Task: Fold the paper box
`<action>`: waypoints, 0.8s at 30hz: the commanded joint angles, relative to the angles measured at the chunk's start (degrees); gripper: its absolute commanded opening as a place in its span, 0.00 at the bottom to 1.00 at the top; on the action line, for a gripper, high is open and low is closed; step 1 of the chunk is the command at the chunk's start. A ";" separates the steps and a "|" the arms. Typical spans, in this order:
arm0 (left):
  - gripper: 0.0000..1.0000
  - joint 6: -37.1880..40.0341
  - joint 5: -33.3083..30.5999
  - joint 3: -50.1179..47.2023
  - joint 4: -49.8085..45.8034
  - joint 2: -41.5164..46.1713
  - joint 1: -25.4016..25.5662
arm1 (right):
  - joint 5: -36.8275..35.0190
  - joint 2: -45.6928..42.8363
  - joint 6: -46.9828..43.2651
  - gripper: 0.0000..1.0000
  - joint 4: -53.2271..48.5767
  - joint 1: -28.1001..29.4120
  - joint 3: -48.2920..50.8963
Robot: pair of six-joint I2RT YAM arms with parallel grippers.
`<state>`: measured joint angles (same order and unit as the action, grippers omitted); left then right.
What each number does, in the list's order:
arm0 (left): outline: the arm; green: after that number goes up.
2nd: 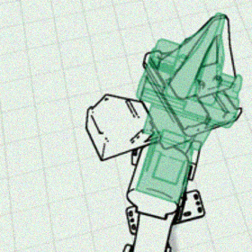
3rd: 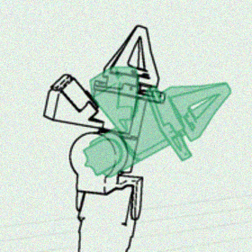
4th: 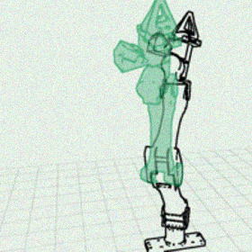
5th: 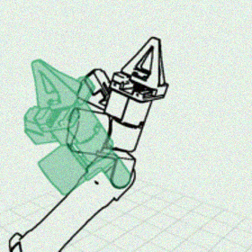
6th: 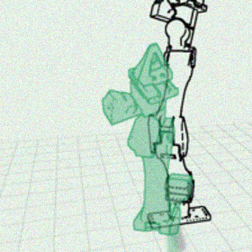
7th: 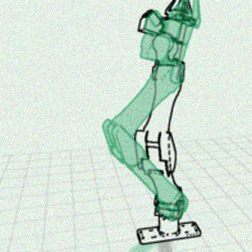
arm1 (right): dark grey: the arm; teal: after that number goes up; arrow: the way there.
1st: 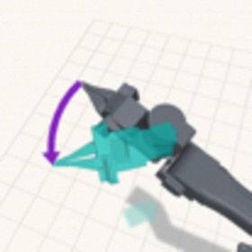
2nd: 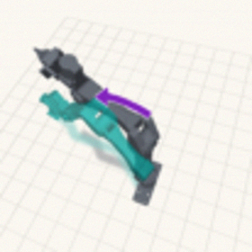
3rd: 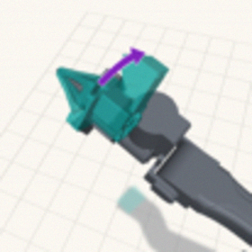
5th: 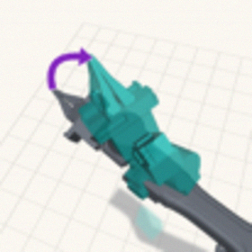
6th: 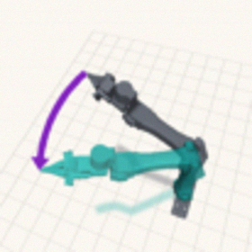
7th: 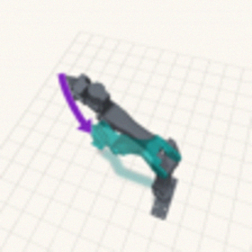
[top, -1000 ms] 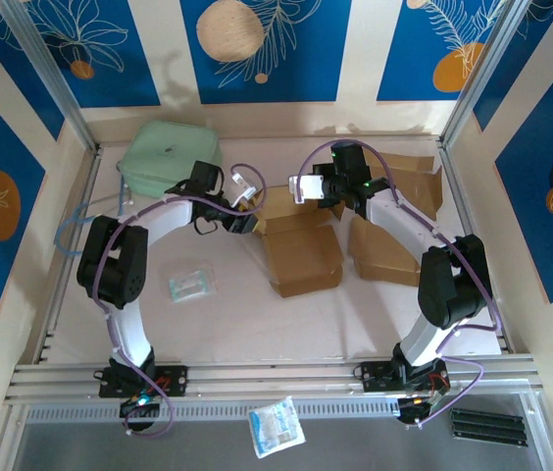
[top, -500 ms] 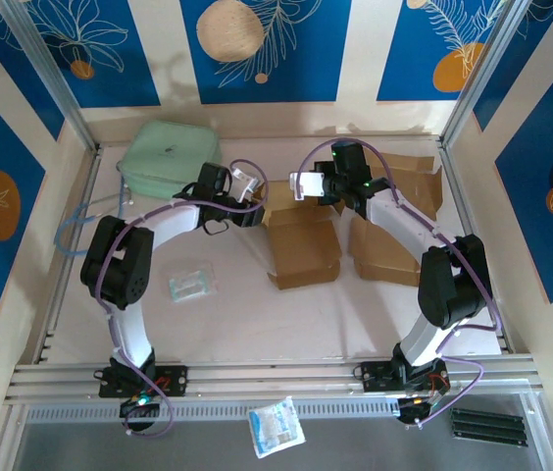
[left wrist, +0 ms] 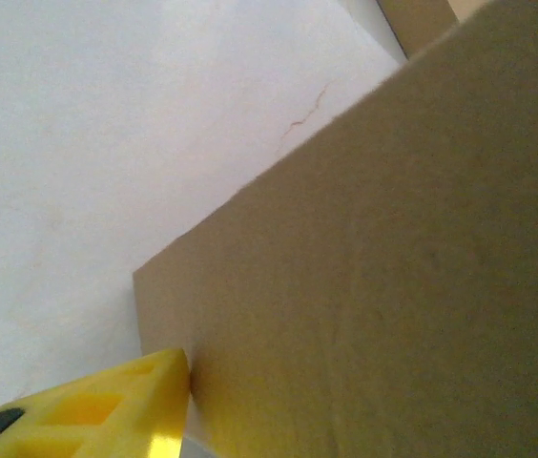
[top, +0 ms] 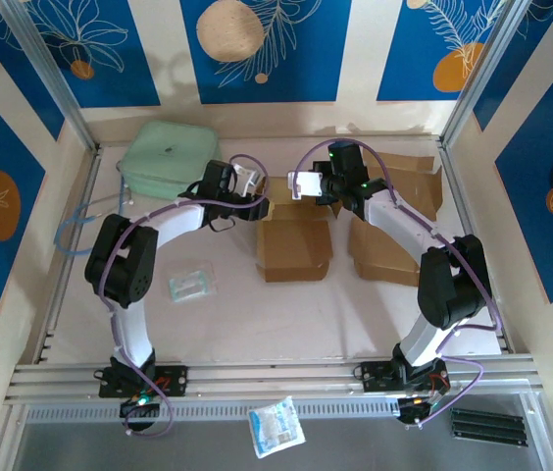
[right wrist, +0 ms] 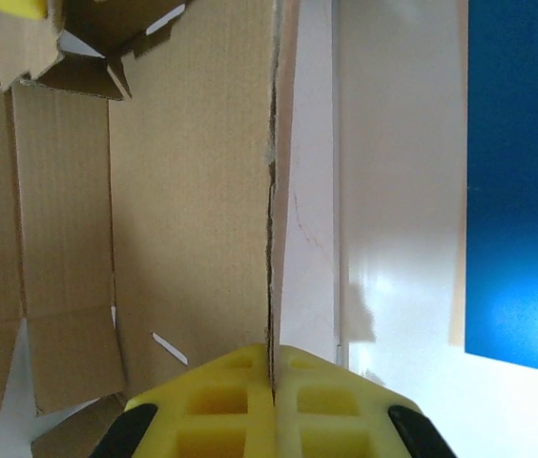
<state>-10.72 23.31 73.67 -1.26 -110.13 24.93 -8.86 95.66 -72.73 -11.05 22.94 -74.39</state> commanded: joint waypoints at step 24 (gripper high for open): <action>0.73 5.10 3.71 -9.91 15.71 2.59 4.43 | -10.61 5.35 4.65 0.00 12.05 2.44 4.14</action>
<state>-6.79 23.99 64.90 11.22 -109.82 28.75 -18.50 99.81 -67.72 -2.00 24.64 -72.27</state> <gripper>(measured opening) 0.731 0.047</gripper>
